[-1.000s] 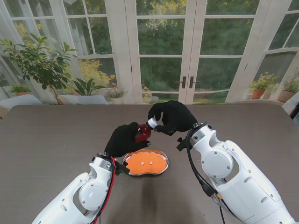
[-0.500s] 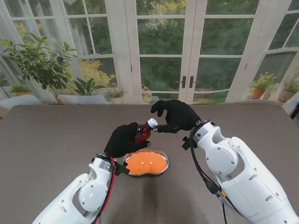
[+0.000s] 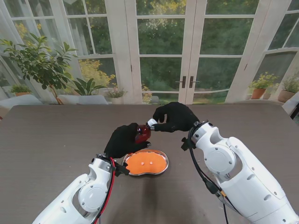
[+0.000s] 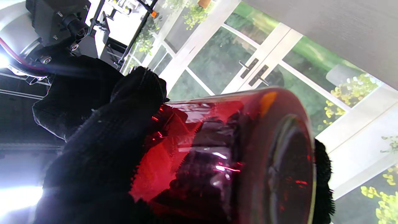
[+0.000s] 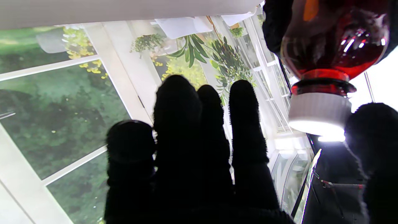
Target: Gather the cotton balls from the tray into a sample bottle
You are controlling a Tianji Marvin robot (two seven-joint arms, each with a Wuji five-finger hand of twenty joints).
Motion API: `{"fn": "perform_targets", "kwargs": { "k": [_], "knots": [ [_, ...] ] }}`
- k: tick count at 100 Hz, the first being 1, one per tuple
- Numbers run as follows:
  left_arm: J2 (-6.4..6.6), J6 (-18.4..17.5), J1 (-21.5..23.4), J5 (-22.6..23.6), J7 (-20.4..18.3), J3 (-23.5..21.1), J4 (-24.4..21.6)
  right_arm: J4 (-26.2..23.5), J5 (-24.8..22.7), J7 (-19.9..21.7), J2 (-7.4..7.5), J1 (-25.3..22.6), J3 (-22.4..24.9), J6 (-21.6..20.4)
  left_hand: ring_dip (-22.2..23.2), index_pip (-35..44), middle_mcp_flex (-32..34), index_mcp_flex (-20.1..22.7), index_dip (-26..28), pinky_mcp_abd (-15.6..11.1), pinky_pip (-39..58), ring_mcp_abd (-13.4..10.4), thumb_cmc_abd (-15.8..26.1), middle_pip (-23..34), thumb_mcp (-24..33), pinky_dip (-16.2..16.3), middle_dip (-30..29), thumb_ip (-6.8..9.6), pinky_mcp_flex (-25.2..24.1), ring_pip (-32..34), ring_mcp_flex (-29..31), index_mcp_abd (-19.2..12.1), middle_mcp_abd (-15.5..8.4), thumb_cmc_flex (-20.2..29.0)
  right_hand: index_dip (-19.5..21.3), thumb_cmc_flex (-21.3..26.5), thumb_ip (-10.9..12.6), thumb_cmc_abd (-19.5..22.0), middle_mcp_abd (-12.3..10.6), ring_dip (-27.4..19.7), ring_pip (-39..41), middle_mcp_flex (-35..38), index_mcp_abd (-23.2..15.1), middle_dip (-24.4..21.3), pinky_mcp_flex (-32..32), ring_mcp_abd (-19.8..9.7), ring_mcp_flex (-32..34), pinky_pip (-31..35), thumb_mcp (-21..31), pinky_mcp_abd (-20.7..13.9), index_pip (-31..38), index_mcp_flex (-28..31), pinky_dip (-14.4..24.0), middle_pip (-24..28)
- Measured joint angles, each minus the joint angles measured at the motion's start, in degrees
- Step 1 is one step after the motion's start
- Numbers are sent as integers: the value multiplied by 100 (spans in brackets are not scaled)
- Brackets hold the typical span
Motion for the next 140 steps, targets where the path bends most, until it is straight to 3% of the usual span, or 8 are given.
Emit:
{"fn": "perform_targets", "kwargs": {
  "k": [16,30,41,74,84,91,112,140],
  "knots": [
    [2,17,22,5,-1,-34,-3,29,49,-92,-39,21,-59,-92,0,0,2,0,-28,2,5,0,0,7,0,0,0,0,17,0,19,7,1,0,67,435,-12,-75,-52,4,40,172,-204,46,37,0,137,49,239,2,94,68,0,3],
    [12,39,39,6,-13,-43,-4,44,88,-58,-45,52,-67,-206,0,0,3,0,-33,5,7,0,0,11,0,0,0,0,32,0,27,14,4,0,-517,982,-558,-517,-70,5,40,207,-468,95,38,-4,138,52,510,2,659,-156,0,4],
    [20,43,45,6,-21,-49,-4,50,156,2,-44,69,-67,-259,0,0,3,0,-37,6,8,0,0,12,0,0,0,0,34,0,27,17,5,0,-707,1341,-609,-871,-131,5,40,206,-543,139,38,-18,138,52,666,2,770,-566,-1,5],
    [27,37,51,8,-25,-43,-27,186,125,-170,-54,95,-100,-521,0,25,4,-4,-38,7,8,0,0,14,0,0,0,0,35,0,29,22,8,0,-223,2851,-616,-2224,-298,7,39,207,-806,442,94,-205,142,52,1273,2,333,-805,-6,-69],
    [23,33,51,14,-11,-30,-36,231,65,-292,-69,97,-117,-591,0,26,5,-5,-38,7,8,0,0,14,0,0,0,0,35,0,29,22,8,0,-133,2769,-626,-2547,-336,7,39,193,-769,443,155,-269,212,52,1378,2,297,-934,-8,-61],
    [22,32,51,17,-10,-28,-36,247,28,-312,-76,97,-118,-623,0,27,5,-5,-38,7,8,0,0,15,0,0,0,0,35,0,29,22,8,0,-122,2198,-192,-2671,-342,7,29,-32,-515,262,155,-273,212,52,1520,2,245,-1221,-10,-7],
    [21,33,57,17,-12,-28,-40,224,20,-109,-74,70,28,-653,0,29,5,-7,-38,7,8,0,0,15,0,0,0,0,35,0,29,22,8,0,-121,681,-124,-2774,-310,42,-99,-852,447,32,-204,-275,-90,52,1582,-46,-59,-1879,-11,-18],
    [22,35,67,12,-25,-30,-48,-19,2,328,25,45,176,-158,0,32,5,-7,-38,7,8,0,0,15,0,0,0,0,35,0,29,22,8,0,-120,-337,-116,-294,-134,63,51,-757,257,-53,-311,-109,-225,56,202,-46,-101,-1367,145,-17]
  ]
}}
